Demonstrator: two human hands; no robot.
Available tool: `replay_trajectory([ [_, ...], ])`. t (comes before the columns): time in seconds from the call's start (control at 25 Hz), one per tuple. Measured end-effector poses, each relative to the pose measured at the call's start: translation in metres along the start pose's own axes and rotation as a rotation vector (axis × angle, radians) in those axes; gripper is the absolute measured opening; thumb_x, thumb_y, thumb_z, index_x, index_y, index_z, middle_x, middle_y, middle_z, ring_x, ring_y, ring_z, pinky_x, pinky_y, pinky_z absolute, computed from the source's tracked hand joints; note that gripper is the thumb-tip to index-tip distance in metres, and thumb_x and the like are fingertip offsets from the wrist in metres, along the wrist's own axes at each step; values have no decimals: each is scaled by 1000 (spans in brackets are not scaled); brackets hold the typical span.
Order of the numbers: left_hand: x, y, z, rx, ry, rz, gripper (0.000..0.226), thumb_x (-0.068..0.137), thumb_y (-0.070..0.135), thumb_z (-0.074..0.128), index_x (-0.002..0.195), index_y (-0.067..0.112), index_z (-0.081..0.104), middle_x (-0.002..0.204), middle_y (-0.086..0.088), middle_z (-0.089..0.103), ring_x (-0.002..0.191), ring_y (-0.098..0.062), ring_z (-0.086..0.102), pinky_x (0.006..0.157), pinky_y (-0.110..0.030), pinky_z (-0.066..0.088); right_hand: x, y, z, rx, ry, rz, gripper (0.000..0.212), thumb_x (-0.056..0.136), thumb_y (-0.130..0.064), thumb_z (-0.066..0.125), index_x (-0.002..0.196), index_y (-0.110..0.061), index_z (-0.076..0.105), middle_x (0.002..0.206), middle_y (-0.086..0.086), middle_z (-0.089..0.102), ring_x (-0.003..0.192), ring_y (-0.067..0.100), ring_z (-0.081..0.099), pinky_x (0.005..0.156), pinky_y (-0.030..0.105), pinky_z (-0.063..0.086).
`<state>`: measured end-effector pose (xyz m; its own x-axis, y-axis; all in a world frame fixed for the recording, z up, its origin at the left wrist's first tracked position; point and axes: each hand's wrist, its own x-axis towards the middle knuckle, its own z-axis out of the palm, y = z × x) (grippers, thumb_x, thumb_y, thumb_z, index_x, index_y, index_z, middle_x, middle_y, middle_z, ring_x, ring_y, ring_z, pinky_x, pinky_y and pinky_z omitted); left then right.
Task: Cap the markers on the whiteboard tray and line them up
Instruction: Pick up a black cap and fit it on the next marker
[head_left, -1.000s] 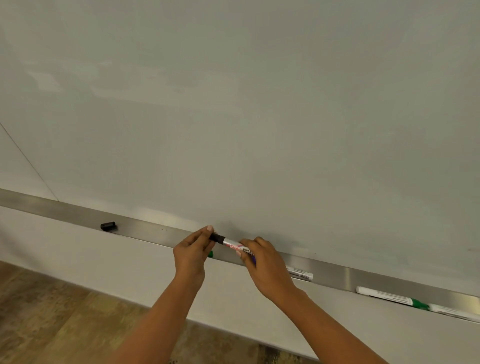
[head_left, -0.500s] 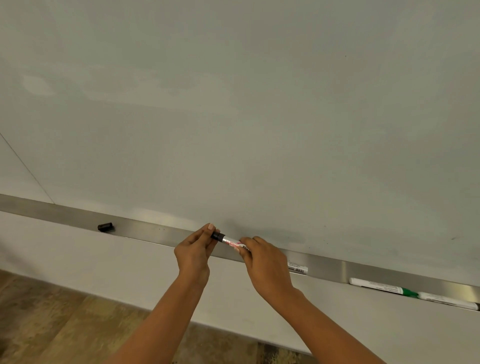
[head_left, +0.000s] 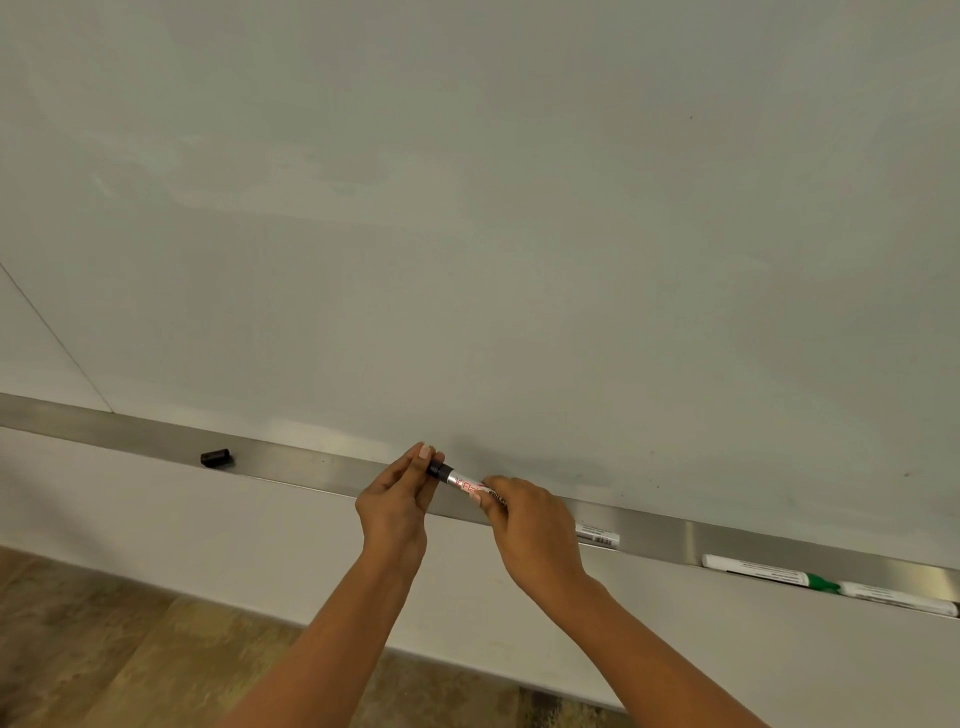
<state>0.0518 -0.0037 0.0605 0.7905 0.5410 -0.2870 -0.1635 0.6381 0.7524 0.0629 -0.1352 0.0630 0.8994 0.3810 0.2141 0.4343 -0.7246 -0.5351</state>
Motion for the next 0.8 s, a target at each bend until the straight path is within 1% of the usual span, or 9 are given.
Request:
replay_trajectory([
  [0.08, 0, 0, 1, -11, -15, -2, 8, 80, 0, 61, 85, 2, 66, 70, -3, 71, 64, -11, 70, 72, -22, 59, 1, 0, 0, 34, -1, 26, 28, 95, -36, 39, 104, -21, 61, 82, 5, 66, 68, 17, 50, 60, 28, 35],
  [0.16, 0, 0, 3, -22, -36, 2, 8, 80, 0, 60, 84, 4, 66, 65, 0, 73, 63, -11, 70, 71, -21, 59, 2, 1, 0, 57, 5, 50, 28, 95, -36, 40, 101, -20, 62, 73, 0, 59, 66, 17, 47, 59, 27, 32],
  [0.24, 1, 0, 6, -23, -52, 3, 9, 81, 1, 60, 85, 5, 66, 62, 2, 74, 63, -9, 71, 69, -20, 59, 3, 1, -1, 79, 5, 74, 28, 95, -36, 40, 100, -19, 62, 69, -3, 52, 64, 17, 46, 59, 27, 31],
  [0.32, 2, -1, 7, -20, -54, 0, 9, 81, 1, 60, 85, 5, 66, 62, 3, 74, 63, -9, 71, 69, -20, 59, 3, 2, -2, 97, -1, 93, 28, 95, -37, 40, 100, -19, 62, 68, -3, 52, 63, 18, 46, 59, 27, 31],
  [0.52, 4, -5, 8, -16, -54, 0, 9, 81, 0, 60, 85, 5, 67, 62, 3, 74, 64, -9, 70, 72, -21, 59, 4, 3, -1, 111, -13, 128, 30, 94, -38, 41, 96, -17, 63, 56, -5, 45, 60, 19, 45, 56, 28, 31],
  [0.6, 5, -5, 10, -17, -59, 4, 10, 80, 0, 60, 84, 5, 67, 62, 3, 74, 64, -9, 70, 72, -21, 59, 5, 2, -1, 142, -18, 146, 30, 94, -37, 41, 96, -16, 63, 56, -5, 45, 60, 19, 46, 51, 28, 31],
  [0.64, 6, -5, 10, -17, -62, 7, 10, 80, 0, 60, 84, 5, 67, 62, 3, 74, 64, -9, 70, 72, -21, 59, 6, 2, -1, 159, -22, 154, 30, 94, -36, 42, 96, -16, 63, 57, -4, 47, 60, 18, 47, 49, 26, 31],
  [0.72, 6, -6, 11, -19, -70, 12, 10, 80, 0, 60, 84, 6, 67, 62, 3, 74, 64, -9, 70, 71, -20, 59, 7, 3, -2, 183, -32, 167, 29, 94, -34, 42, 95, -15, 64, 62, -1, 52, 60, 18, 48, 49, 22, 30],
  [0.8, 7, -7, 12, -21, -77, 17, 10, 81, 0, 59, 84, 6, 67, 62, 3, 75, 64, -9, 71, 69, -19, 59, 7, 4, -2, 212, -48, 184, 28, 94, -32, 43, 92, -14, 64, 64, 1, 53, 59, 19, 48, 50, 24, 31],
])
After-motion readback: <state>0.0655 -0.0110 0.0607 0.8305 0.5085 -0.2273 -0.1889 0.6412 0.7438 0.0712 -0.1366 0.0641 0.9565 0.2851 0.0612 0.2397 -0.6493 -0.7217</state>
